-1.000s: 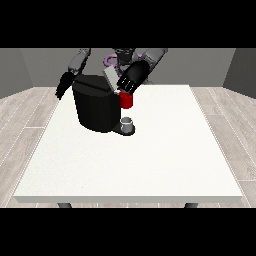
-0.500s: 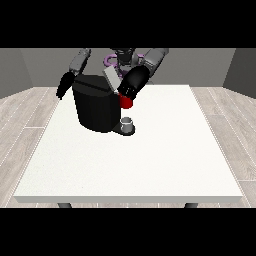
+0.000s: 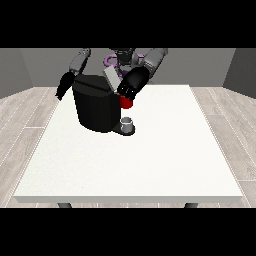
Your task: Insert the coffee pod into the coffee machine and close the lid
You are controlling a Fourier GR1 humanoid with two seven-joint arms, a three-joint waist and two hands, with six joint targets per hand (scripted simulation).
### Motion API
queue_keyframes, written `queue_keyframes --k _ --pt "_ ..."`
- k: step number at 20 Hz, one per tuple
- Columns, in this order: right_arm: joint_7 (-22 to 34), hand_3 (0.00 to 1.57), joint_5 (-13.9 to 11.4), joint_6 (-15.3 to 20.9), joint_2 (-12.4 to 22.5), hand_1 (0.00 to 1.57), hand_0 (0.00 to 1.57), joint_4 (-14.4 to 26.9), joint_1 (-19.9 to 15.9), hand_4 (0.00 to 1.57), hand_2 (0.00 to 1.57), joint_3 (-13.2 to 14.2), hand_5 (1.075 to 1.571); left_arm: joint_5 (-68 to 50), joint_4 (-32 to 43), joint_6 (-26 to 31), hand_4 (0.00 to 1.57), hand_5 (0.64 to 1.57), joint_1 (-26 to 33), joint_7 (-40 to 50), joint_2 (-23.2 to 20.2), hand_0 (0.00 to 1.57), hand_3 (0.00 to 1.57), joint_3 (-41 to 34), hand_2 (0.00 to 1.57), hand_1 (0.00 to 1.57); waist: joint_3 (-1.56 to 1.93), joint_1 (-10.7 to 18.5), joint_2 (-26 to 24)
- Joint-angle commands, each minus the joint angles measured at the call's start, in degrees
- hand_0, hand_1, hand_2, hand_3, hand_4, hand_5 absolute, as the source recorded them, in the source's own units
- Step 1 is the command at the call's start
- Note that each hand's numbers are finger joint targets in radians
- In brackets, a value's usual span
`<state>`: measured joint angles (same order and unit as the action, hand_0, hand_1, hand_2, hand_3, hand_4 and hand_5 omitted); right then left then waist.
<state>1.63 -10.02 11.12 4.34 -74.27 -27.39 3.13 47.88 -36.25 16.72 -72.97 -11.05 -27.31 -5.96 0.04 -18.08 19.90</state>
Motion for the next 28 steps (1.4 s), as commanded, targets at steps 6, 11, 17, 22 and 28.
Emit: queue_keyframes --k 6,11,17,22,28 --pt "-1.8 0.0 1.2 -1.2 0.9 0.0 0.0 -1.1 -1.3 0.08 0.0 0.8 1.571 0.4 0.4 -3.2 0.0 1.571 -0.4 -4.2 -2.5 1.23 0.97 -1.2 1.21 1.23 -0.03 -0.9 3.5" --pt "-0.1 0.0 -1.7 0.2 0.0 0.0 0.0 -2.5 -0.4 0.0 0.0 -1.8 1.571 2.9 0.8 -4.6 0.0 1.571 -1.5 -5.7 -5.0 1.09 0.8 -0.2 1.07 1.09 -0.04 -2.4 4.1" --pt "1.4 0.0 -1.9 1.2 -0.1 0.0 0.0 0.0 -2.6 0.11 0.0 -0.8 1.571 5.1 -0.3 -6.0 0.0 1.571 -1.8 -3.2 -1.3 0.51 0.6 2.2 0.78 0.51 -0.02 -0.5 2.5" --pt "-1.4 0.0 -1.3 -0.1 0.4 0.0 0.0 0.2 1.1 0.09 0.0 -0.8 1.571 5.4 0.7 -6.0 0.0 1.571 -0.7 -3.7 -3.8 0.0 0.46 1.0 0.59 0.0 -0.02 -1.1 2.1" --pt "1.9 0.0 -1.8 1.4 1.7 0.0 0.0 0.9 -2.6 0.15 0.0 1.1 1.571 5.2 0.8 -5.6 0.0 1.571 -1.2 -6.2 -4.1 0.0 0.33 0.9 0.43 0.0 -0.03 1.1 2.7"
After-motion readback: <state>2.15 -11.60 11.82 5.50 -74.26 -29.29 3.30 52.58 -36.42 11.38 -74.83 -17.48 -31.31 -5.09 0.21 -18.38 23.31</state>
